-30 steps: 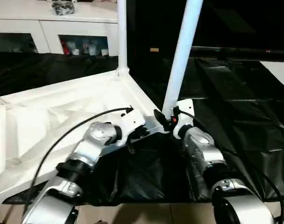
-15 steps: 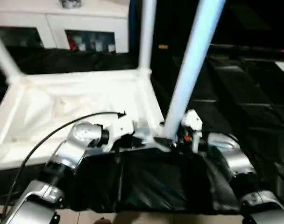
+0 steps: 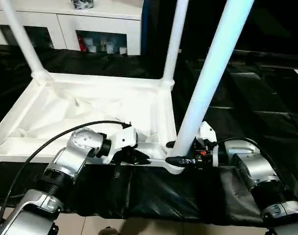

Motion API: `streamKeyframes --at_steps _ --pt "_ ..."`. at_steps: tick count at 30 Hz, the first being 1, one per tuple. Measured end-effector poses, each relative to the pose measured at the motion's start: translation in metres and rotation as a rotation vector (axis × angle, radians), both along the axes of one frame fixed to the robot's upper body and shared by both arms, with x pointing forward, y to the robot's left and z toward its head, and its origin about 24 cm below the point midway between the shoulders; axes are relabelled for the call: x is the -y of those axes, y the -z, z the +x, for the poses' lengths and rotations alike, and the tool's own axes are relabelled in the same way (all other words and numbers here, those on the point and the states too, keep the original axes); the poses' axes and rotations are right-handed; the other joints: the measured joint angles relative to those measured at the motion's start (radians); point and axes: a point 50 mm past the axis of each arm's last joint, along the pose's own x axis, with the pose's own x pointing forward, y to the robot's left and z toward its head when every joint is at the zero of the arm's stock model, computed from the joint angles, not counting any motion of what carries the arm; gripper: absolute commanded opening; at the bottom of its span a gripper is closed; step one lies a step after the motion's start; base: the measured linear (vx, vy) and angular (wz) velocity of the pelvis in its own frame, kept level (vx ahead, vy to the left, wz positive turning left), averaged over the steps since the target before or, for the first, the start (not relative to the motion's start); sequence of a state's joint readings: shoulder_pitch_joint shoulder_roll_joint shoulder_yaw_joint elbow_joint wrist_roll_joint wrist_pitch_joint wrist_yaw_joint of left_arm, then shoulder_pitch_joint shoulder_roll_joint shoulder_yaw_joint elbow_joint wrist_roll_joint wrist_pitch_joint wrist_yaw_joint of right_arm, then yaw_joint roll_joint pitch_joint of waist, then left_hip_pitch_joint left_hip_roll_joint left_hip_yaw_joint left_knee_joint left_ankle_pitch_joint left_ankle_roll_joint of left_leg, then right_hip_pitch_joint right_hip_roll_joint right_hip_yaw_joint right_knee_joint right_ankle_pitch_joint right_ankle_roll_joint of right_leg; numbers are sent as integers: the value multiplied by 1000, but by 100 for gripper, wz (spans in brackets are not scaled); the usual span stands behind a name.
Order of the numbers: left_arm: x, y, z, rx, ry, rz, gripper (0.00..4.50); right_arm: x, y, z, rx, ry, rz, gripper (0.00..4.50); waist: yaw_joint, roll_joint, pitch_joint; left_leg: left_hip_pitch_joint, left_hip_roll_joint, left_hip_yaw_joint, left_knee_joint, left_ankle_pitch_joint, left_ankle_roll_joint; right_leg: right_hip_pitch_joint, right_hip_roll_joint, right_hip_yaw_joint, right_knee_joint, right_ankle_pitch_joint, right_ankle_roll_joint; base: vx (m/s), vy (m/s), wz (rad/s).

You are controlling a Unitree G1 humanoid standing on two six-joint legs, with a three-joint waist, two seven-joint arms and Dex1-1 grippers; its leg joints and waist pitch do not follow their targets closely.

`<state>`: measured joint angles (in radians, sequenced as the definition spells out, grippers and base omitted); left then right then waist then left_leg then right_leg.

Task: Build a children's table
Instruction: Rotate leg to tighten

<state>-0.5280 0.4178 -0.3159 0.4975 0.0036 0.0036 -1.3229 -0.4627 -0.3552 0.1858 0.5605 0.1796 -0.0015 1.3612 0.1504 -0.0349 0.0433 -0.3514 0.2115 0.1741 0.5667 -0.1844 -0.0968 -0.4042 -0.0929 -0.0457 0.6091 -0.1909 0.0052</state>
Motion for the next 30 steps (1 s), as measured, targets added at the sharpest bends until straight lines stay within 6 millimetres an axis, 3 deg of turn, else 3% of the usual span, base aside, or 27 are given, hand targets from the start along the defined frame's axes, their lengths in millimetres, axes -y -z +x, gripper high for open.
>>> streamKeyframes --at_steps 11,15,19,23,30 --pt "0 0 0 -8 -1 -1 0 -3 2 -4 -5 4 11 198 4 0 0 1 0 0 0 0 0 0 0 0 1 -1 1 0 0 0" --pt "4 2 2 -11 -48 -4 0 -5 6 -2 12 98 35 197 2 -1 -2 1 0 0 0 1 -1 2 0 1 2 0 0 0 0 0" --pt "9 5 9 23 -184 1 0 -13 14 11 35 332 52 195 -13 -5 -3 3 -1 -3 -2 1 -2 3 0 3 2 -3 5 0 0 0" --pt "24 8 15 54 -319 -13 0 -20 18 28 41 594 58 192 -39 -7 -4 4 -3 -6 -2 2 -4 2 0 3 -1 -4 6 0 0 0" --pt "43 9 27 109 -497 -7 0 -45 17 54 21 970 52 192 -50 -7 -4 3 -3 -7 -2 2 -4 0 0 3 -1 -4 6 0 0 0"
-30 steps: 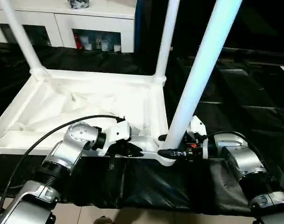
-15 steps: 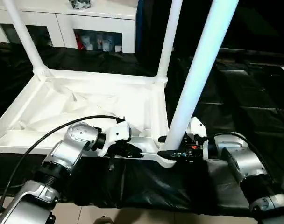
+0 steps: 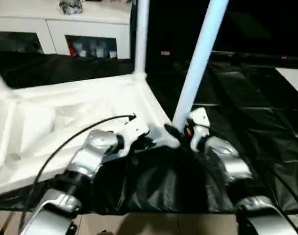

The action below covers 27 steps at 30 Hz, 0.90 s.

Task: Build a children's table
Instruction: Rotate leg to tighten

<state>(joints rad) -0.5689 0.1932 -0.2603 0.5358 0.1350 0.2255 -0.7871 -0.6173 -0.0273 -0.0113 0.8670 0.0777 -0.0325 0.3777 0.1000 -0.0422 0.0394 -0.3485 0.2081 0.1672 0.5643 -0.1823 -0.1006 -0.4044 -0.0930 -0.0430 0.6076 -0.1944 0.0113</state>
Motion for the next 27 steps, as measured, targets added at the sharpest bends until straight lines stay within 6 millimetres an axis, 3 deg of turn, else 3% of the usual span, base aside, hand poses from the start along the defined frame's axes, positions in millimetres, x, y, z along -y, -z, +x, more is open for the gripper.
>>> streamKeyframes --at_steps 4,5,6,15,19,22,27 --pt "5 -1 2 25 -28 12 0 -9 -3 7 5 99 -3 192 -4 0 0 0 0 1 0 0 0 -1 0 0 0 3 0 0 0 0" --pt "5 -1 2 27 -22 14 0 -9 -3 7 13 100 -3 248 -4 0 0 -1 0 1 0 0 0 -1 0 0 0 5 0 0 0 0" --pt "5 -2 2 31 -14 16 0 -10 -3 6 18 99 0 262 -3 0 0 -2 0 2 -1 0 0 -1 0 0 1 6 0 0 0 0" --pt "3 -6 0 68 74 29 0 -3 0 0 64 22 12 307 3 8 2 -3 1 3 -9 1 -1 -2 1 -1 2 6 -3 0 0 0" --pt "8 -8 -3 82 131 29 0 25 2 -12 90 -48 -14 307 22 8 2 -3 1 5 -6 1 -1 -2 0 -1 0 4 -1 0 0 0" --pt "11 -8 -4 91 170 29 0 61 3 -31 97 -122 -5 307 41 12 4 -5 1 6 0 0 1 -2 0 2 0 3 1 0 0 0" --pt "9 -8 -5 95 191 32 0 108 -1 -49 90 -137 -32 307 42 12 5 -5 1 6 0 0 1 -2 0 1 0 3 1 0 0 0"
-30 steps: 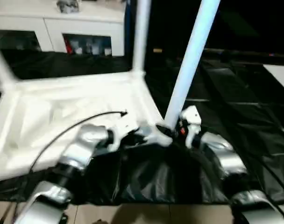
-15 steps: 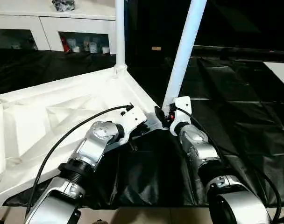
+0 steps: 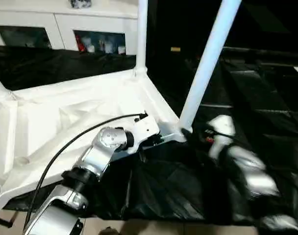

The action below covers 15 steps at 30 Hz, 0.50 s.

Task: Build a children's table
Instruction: Rotate leg to tighten

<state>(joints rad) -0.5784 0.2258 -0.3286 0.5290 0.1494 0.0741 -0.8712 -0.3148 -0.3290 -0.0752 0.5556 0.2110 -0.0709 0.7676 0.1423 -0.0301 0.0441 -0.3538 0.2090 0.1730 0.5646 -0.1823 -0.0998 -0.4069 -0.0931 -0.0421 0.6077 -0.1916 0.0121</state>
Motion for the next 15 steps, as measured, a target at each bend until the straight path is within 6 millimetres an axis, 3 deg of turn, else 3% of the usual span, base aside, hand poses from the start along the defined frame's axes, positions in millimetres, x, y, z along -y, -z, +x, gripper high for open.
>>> streamKeyframes --at_steps 5,15 --pt "-4 0 -1 1 26 0 0 25 -1 -22 -37 -61 -35 307 0 0 0 -1 0 -1 -1 0 0 0 1 -1 0 0 0 0 0 0" --pt "-4 1 -2 2 49 -4 0 7 -14 -29 -24 -211 -22 307 2 0 0 -3 0 -1 0 0 0 0 0 0 1 0 0 0 0 0"
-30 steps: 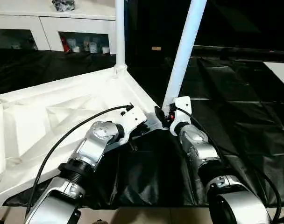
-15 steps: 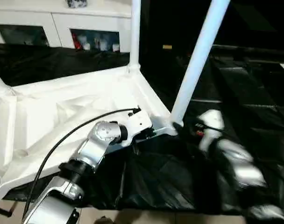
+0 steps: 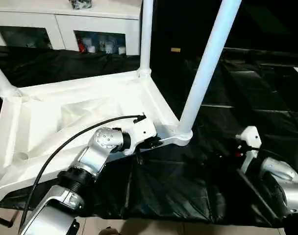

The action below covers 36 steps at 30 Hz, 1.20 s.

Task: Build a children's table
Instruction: Rotate leg to tighten

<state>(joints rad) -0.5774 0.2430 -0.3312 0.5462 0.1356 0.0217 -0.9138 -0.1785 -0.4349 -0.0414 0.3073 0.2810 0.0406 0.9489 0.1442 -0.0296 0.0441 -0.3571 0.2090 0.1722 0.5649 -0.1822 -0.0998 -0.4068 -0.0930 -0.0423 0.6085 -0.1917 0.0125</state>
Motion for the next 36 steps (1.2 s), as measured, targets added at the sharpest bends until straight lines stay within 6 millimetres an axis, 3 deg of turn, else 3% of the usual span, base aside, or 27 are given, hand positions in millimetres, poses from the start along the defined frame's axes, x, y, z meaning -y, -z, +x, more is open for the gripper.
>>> streamKeyframes --at_steps 3,4,6,13,19,23,25,29,32,36 --pt "0 0 0 2 -2 1 0 -8 -1 0 -6 -33 8 307 0 0 0 -1 0 0 0 0 0 0 0 0 0 0 0 0 0 0" --pt "-1 0 0 0 -1 1 44 -9 -2 -1 -8 -48 9 310 0 0 0 -1 0 0 0 0 0 0 0 0 0 0 0 0 0 0" --pt "-2 -1 0 -26 -3 -21 55 -13 -3 -3 -15 -74 14 310 0 0 0 -1 0 0 0 0 0 0 0 0 0 0 0 0 0 0" --pt "-6 -26 -2 -42 -19 -167 97 -31 3 -5 -44 -124 41 310 -3 -8 5 -2 1 -1 3 0 0 0 0 -1 0 0 0 0 0 0" --pt "-37 -34 -17 -98 -13 -131 97 -48 -1 1 -29 -146 74 310 -2 -19 9 1 2 -1 3 0 0 -1 1 -1 1 0 0 0 0 0" --pt "-73 -47 -38 -188 -32 -96 97 -70 2 6 -34 -155 107 310 -6 -21 10 1 2 -1 2 0 -1 -1 1 -1 2 -1 0 0 0 0" --pt "-79 -51 -47 -223 -23 -101 97 -76 2 10 -38 -144 106 310 -1 -21 10 2 1 0 3 0 -1 -1 1 0 2 -1 0 0 0 0" --pt "-94 -50 -78 -380 -7 -64 97 -109 1 28 -45 -78 139 310 -4 -21 11 4 1 -1 1 1 -2 -1 1 0 3 0 0 0 0 0" --pt "-98 -47 -86 -420 -20 -44 97 -130 2 32 -70 -71 162 310 2 -20 11 3 1 -1 0 1 -3 -1 1 -1 3 0 -1 0 0 0" --pt "-108 -39 -91 -422 -93 36 97 -158 2 47 -95 16 149 310 -5 -20 11 5 1 -2 0 2 -5 0 1 1 6 0 -1 0 0 0"
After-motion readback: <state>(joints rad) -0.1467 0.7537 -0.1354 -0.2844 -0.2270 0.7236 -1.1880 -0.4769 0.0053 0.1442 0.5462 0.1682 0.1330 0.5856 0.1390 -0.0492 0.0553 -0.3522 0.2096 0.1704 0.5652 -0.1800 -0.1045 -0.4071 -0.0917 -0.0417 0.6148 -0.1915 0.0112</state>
